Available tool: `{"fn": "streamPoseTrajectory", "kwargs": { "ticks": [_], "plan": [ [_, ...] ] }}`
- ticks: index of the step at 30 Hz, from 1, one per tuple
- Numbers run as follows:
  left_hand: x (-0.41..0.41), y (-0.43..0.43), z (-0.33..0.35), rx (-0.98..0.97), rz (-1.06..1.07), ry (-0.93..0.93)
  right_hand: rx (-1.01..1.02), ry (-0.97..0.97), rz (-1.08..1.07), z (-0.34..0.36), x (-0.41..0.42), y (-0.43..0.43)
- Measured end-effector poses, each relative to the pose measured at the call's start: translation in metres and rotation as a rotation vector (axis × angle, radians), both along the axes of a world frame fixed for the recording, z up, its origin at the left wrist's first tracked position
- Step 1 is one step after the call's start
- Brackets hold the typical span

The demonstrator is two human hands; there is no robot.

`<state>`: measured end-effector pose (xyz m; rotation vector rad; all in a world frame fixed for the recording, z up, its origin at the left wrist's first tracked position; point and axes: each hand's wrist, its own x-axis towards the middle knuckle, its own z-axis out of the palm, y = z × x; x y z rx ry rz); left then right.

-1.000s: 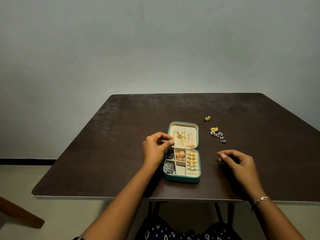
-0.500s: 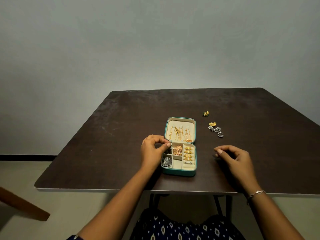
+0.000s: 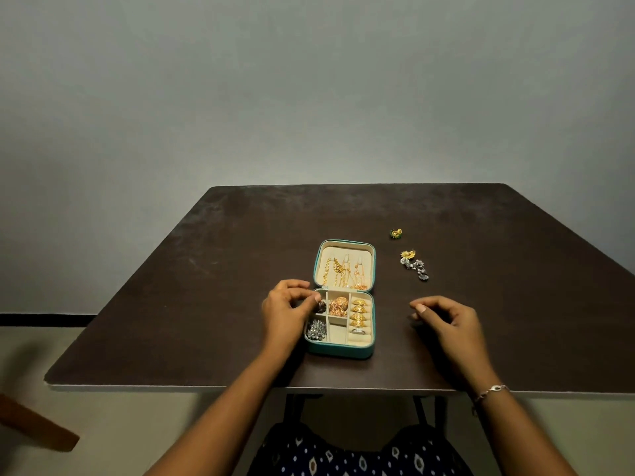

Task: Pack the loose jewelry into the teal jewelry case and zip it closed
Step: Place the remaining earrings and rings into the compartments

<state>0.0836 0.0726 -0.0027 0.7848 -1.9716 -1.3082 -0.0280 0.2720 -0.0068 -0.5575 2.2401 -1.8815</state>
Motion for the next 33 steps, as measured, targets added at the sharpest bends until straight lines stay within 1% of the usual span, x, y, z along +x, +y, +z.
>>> {"fn": "streamPoseTrajectory", "kwargs": {
  "ticks": [3, 5, 7, 9, 12, 14, 16, 20, 25, 29, 33],
  "plan": [
    [-0.005, 0.001, 0.007, -0.067, 0.027, 0.075, -0.076, -0.055, 0.012, 0.003, -0.004, 0.0],
    [-0.012, 0.004, 0.013, -0.117, 0.005, 0.092, -0.095, -0.037, -0.005, 0.006, -0.013, 0.002],
    [-0.021, 0.01, 0.018, -0.152, -0.013, 0.102, -0.071, 0.017, -0.032, 0.011, -0.029, 0.004],
    [-0.034, 0.017, 0.024, -0.141, -0.028, 0.141, -0.027, 0.038, -0.047, 0.015, -0.049, 0.005],
    [-0.056, 0.026, 0.03, -0.124, -0.084, 0.166, 0.104, 0.061, -0.061, 0.015, -0.083, 0.002],
    [-0.07, 0.031, 0.029, -0.126, -0.124, 0.129, 0.223, 0.095, -0.075, 0.011, -0.102, -0.002],
    [-0.083, 0.035, 0.026, -0.125, -0.168, 0.104, 0.287, 0.115, -0.09, 0.008, -0.114, -0.008],
    [-0.106, 0.034, 0.027, -0.159, -0.231, 0.021, 0.301, 0.143, -0.088, 0.008, -0.123, -0.027],
    [-0.14, 0.028, 0.042, -0.242, -0.246, -0.046, 0.299, 0.186, -0.047, 0.004, -0.136, -0.048],
    [-0.167, 0.012, 0.056, -0.361, -0.269, -0.128, 0.303, 0.197, -0.062, 0.002, -0.145, -0.057],
    [-0.2, -0.009, 0.061, -0.476, -0.339, -0.259, 0.354, 0.239, -0.083, -0.001, -0.149, -0.059]
  ]
}}
